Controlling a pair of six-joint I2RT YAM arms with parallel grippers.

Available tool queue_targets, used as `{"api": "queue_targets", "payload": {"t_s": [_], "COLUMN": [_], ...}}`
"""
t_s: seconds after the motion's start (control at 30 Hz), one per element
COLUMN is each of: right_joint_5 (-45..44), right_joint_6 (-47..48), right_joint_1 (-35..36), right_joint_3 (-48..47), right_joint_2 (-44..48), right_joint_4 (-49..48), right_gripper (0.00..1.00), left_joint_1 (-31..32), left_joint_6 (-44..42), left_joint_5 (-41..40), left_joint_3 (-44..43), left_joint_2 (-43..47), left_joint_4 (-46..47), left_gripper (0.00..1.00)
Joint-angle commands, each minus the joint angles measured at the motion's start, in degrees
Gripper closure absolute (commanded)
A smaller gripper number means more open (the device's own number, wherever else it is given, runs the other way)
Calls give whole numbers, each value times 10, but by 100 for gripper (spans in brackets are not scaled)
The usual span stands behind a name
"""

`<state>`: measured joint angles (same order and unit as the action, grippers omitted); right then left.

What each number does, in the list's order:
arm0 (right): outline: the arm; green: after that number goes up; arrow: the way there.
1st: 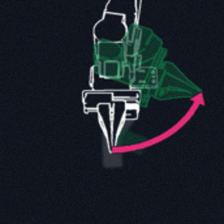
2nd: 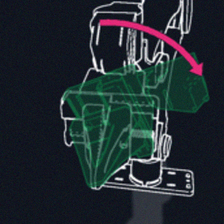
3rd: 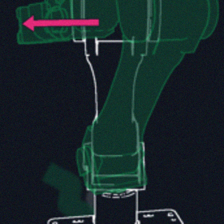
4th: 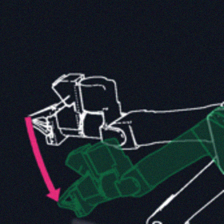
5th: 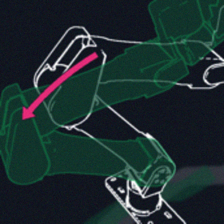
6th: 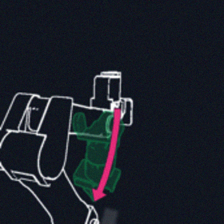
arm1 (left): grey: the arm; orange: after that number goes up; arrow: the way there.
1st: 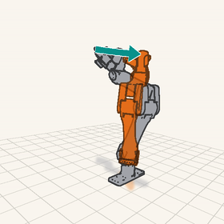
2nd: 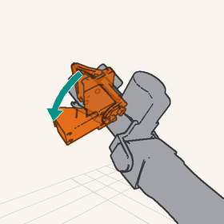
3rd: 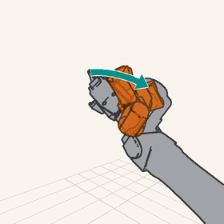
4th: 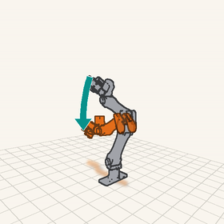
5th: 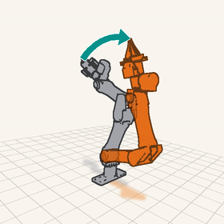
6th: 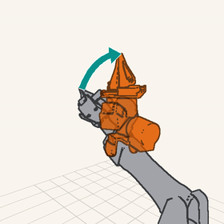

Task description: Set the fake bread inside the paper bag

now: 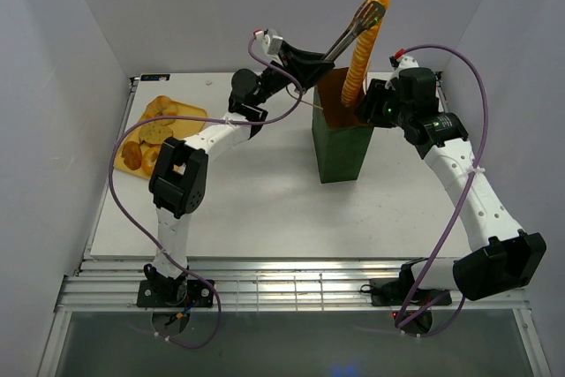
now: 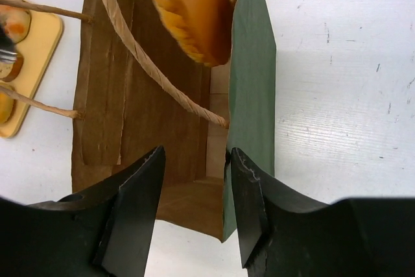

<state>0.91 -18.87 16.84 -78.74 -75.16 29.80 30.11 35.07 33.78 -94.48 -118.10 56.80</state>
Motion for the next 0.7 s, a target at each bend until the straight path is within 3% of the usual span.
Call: {"api": "queue_targets", "payload": {"t_s": [0.0, 0.3, 0.67], "right_joint_5": [11, 9, 16], "right_joint_6": [8, 9, 9], "right_joint_1": [-3, -3, -3], "right_joint_3": [4, -1, -4], "right_joint_2": [7, -3, -12], "right_joint_4": [-30, -28, -33], "right_gripper": [49, 50, 50], "left_joint_1": [-13, -26, -26], "left_joint_6": [17, 47, 44], "left_joint_5": [14, 15, 8], "left_joint_3": [-32, -74, -79], "left_joint_2": [-13, -63, -69], "left_joint_4": [80, 111, 82], "left_gripper": [71, 71, 60]}}
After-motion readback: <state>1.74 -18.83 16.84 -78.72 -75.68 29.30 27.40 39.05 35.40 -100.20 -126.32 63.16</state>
